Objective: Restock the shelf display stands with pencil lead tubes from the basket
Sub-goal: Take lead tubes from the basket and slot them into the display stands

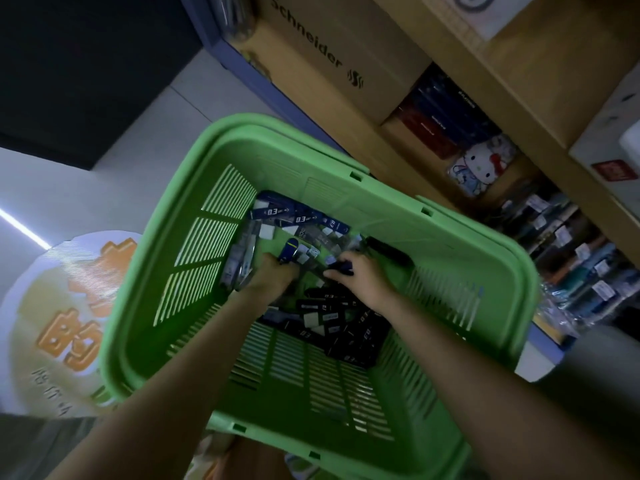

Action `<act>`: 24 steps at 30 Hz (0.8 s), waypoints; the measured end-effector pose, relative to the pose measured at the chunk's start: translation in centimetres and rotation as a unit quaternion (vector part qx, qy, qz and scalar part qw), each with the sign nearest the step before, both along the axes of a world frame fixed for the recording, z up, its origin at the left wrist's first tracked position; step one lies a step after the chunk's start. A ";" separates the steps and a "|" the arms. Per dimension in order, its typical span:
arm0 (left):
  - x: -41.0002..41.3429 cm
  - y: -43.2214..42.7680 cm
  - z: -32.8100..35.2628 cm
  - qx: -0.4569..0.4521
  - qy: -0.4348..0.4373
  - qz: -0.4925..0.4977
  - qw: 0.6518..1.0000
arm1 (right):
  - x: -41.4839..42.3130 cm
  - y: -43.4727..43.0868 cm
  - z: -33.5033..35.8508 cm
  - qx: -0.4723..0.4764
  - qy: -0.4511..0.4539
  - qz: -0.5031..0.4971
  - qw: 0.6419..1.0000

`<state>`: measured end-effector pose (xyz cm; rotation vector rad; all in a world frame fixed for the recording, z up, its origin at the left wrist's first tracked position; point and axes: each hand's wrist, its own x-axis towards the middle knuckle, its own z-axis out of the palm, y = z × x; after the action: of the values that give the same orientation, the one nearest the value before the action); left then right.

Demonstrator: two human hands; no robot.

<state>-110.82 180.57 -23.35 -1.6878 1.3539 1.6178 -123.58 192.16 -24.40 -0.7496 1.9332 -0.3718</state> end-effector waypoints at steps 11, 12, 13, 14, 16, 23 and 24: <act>0.4 0.8 3.8 0.030 0.120 0.112 0.986 | 2.0 -2.2 3.7 -0.041 -0.226 -0.282 0.932; 0.5 0.9 4.6 0.064 0.134 0.109 0.983 | 2.4 -2.6 4.1 -0.029 -0.263 -0.333 0.905; 0.5 0.9 5.0 0.092 0.146 0.107 0.979 | 2.7 -2.7 4.2 -0.019 -0.293 -0.371 0.881; 0.6 1.0 5.4 0.113 0.160 0.104 0.975 | 2.8 -2.8 4.4 -0.020 -0.315 -0.395 0.863; 0.7 1.1 6.0 0.116 0.178 0.091 0.973 | 3.1 -3.2 4.5 -0.022 -0.323 -0.426 0.845; 0.6 1.4 8.0 0.043 0.199 0.010 0.979 | 4.4 -4.0 5.1 -0.031 -0.300 -0.431 0.850; 0.7 1.5 8.0 0.035 0.199 0.022 0.979 | 4.4 -4.1 5.4 -0.031 -0.301 -0.419 0.856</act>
<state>-110.14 182.06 -15.39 -1.4098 1.4239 2.0857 -119.21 188.06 -19.04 0.2329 1.5333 -1.0617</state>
